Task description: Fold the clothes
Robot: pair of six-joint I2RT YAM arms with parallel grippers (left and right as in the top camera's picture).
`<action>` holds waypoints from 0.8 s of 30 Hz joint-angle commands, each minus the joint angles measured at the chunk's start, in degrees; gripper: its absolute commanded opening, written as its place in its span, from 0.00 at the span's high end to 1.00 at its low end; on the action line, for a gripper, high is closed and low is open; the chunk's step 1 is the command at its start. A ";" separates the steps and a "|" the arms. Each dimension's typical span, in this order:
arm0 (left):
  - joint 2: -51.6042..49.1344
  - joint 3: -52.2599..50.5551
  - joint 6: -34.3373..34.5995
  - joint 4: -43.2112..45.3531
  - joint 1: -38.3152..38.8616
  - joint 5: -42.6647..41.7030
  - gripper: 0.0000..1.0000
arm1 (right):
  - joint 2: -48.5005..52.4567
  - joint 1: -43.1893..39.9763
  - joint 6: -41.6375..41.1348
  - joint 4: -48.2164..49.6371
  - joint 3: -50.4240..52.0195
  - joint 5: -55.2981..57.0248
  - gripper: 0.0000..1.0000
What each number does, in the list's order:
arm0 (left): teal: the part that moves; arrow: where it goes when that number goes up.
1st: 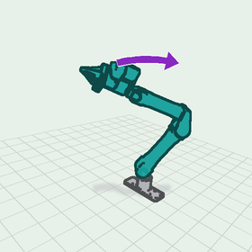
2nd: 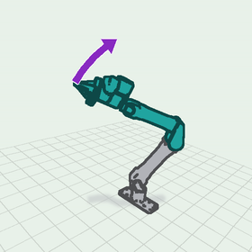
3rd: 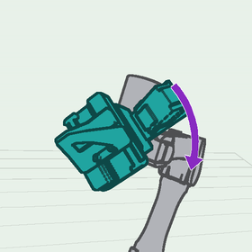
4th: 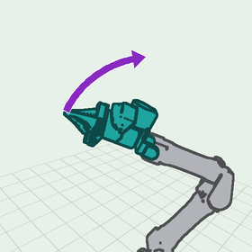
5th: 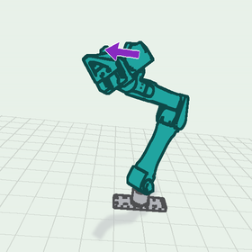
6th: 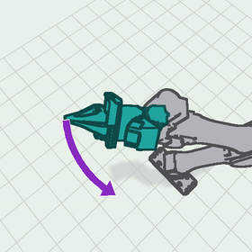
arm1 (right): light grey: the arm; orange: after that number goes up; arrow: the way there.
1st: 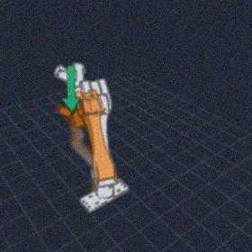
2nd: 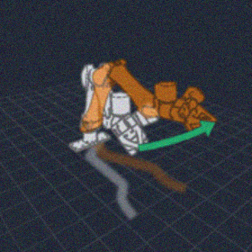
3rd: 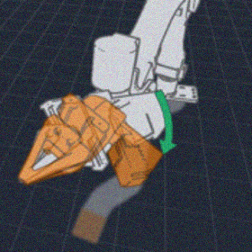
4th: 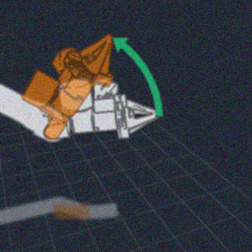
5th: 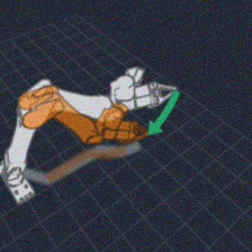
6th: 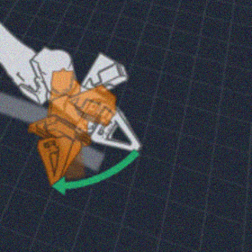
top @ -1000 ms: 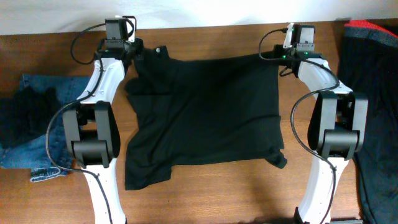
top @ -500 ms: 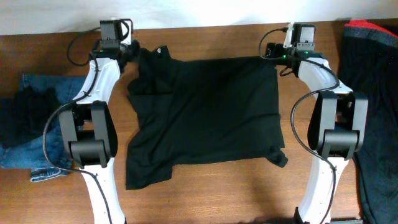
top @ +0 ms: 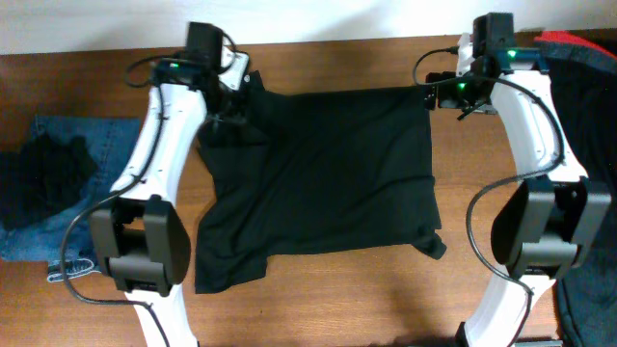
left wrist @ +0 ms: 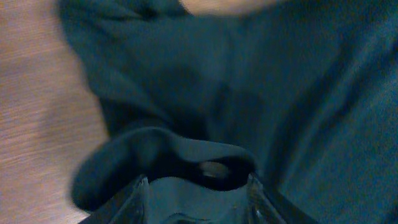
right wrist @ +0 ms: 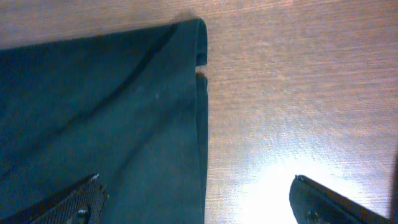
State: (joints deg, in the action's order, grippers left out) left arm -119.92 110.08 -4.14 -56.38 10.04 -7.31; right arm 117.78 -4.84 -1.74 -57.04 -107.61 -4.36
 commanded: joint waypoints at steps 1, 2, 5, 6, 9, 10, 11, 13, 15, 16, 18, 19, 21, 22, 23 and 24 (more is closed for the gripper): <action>-3.21 -1.31 -2.16 0.00 3.17 -0.76 0.47 | -0.31 -0.15 0.44 -3.54 -0.28 1.22 0.02; -4.09 -1.31 -1.86 -0.07 3.69 -0.76 0.47 | -0.31 -0.15 0.44 -4.37 -0.28 1.70 0.01; -6.51 -1.31 0.94 -0.17 4.07 -0.83 0.46 | -0.31 -0.17 0.52 -5.66 -0.28 2.58 0.01; -6.93 -1.31 0.92 -0.42 4.07 -0.81 0.46 | -0.31 -0.17 0.94 -5.99 -0.28 2.71 0.01; -8.15 -1.31 0.90 -1.14 4.07 -0.31 0.46 | -0.31 -0.17 1.09 -6.29 -0.28 2.69 0.01; -8.33 -1.31 0.92 -1.16 4.07 0.15 0.46 | -0.31 -0.15 1.09 -6.27 -0.28 2.67 0.01; -8.63 -1.31 0.92 -1.14 4.07 0.87 0.46 | -0.31 -0.15 1.09 -6.27 -0.28 2.67 0.01; -9.62 -1.31 0.92 -1.16 4.07 2.19 0.46 | -0.31 -0.15 1.09 -6.27 -0.28 2.69 0.02; -10.38 -1.31 0.92 -1.31 4.07 2.14 0.46 | -0.31 -0.15 1.09 -6.25 -0.28 2.69 0.01; -10.91 -1.31 0.92 -1.66 4.13 2.16 0.46 | -0.31 -0.15 1.09 -6.23 -0.28 2.69 0.01; -11.30 -1.31 0.92 -2.38 4.35 2.14 0.46 | -0.31 -0.15 1.09 -6.21 -0.28 2.69 0.01; -11.34 -1.31 0.90 -2.67 4.50 2.14 0.47 | -0.31 -0.17 1.09 -6.19 -0.28 2.69 0.01; -11.32 -1.29 0.87 -3.13 5.01 2.16 0.64 | -0.31 -0.17 1.09 -6.01 -0.28 2.69 0.01; -11.32 -1.29 0.85 -3.69 5.11 2.19 0.79 | -0.31 -0.17 1.09 -6.01 -0.28 2.69 0.01; -11.32 -1.29 0.85 -4.15 5.16 2.21 0.90 | -0.31 -0.17 1.09 -6.03 -0.28 2.69 0.01; -11.32 -1.29 0.85 -5.03 5.14 2.32 0.97 | -0.31 -0.15 1.09 -6.03 -0.28 2.69 0.01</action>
State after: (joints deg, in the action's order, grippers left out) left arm -130.54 108.97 -3.44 -59.81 14.63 -5.54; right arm 117.40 -4.84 -1.02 -63.18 -107.72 -2.42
